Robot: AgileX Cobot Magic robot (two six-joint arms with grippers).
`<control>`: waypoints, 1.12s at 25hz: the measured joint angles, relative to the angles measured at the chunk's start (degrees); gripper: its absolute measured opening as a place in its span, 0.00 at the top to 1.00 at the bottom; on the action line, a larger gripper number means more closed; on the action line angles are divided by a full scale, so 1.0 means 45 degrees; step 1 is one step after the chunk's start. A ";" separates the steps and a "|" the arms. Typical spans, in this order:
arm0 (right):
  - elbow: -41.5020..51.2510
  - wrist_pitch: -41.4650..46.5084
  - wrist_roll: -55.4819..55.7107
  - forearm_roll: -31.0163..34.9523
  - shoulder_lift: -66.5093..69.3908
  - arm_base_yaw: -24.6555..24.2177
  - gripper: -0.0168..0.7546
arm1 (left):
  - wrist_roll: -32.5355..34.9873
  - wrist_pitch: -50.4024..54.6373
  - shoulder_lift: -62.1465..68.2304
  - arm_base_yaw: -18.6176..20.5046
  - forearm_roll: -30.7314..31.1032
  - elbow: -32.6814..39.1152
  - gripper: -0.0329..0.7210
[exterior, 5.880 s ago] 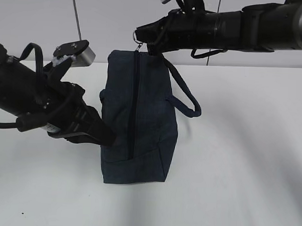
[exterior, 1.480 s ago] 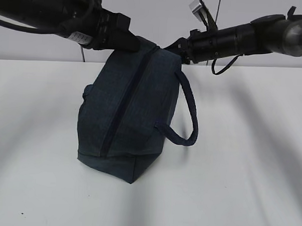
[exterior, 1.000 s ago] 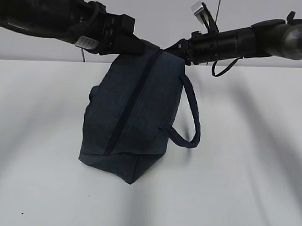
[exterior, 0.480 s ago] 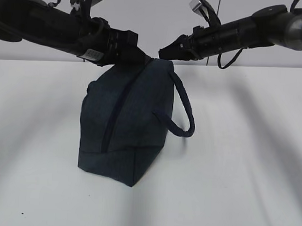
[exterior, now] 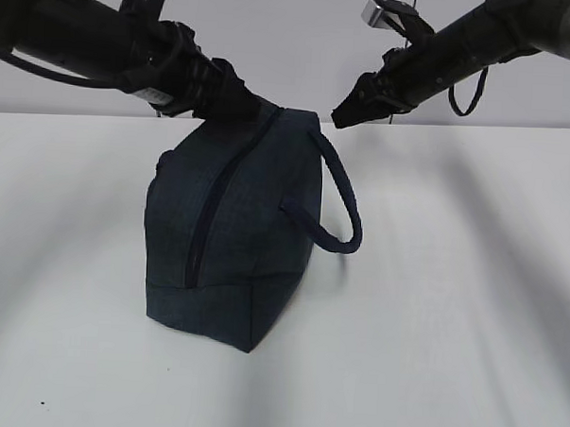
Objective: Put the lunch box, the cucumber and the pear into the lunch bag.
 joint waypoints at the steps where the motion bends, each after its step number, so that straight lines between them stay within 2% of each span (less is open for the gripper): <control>1: 0.0000 0.0025 0.0235 -0.0359 -0.0117 0.0000 0.52 | -0.0101 0.0028 -0.0118 0.0026 0.0158 0.0000 0.53; 4: 0.0000 0.0220 0.1545 -0.1879 -0.0511 0.0000 0.50 | -0.0814 0.0127 -0.0635 0.0190 0.0639 0.0000 0.53; 9: 0.0000 0.1284 0.3985 -0.4153 -0.1273 0.0000 0.50 | -0.3193 0.0431 -0.1578 0.0812 0.2236 0.0000 0.53; 14: 0.0000 0.1900 0.5848 -0.5884 -0.2140 -0.0011 0.50 | -0.5174 0.1190 -0.2360 0.1220 0.4911 0.0000 0.53; 19: 0.0000 0.2039 0.7137 -0.6743 -0.3164 -0.0011 0.51 | -0.7821 0.1939 -0.2831 0.1363 0.8267 0.0000 0.53; 28: 0.0000 0.2179 0.8479 -0.7170 -0.5010 -0.0011 0.56 | -1.0681 0.3745 -0.3873 0.1375 1.2396 0.0000 0.53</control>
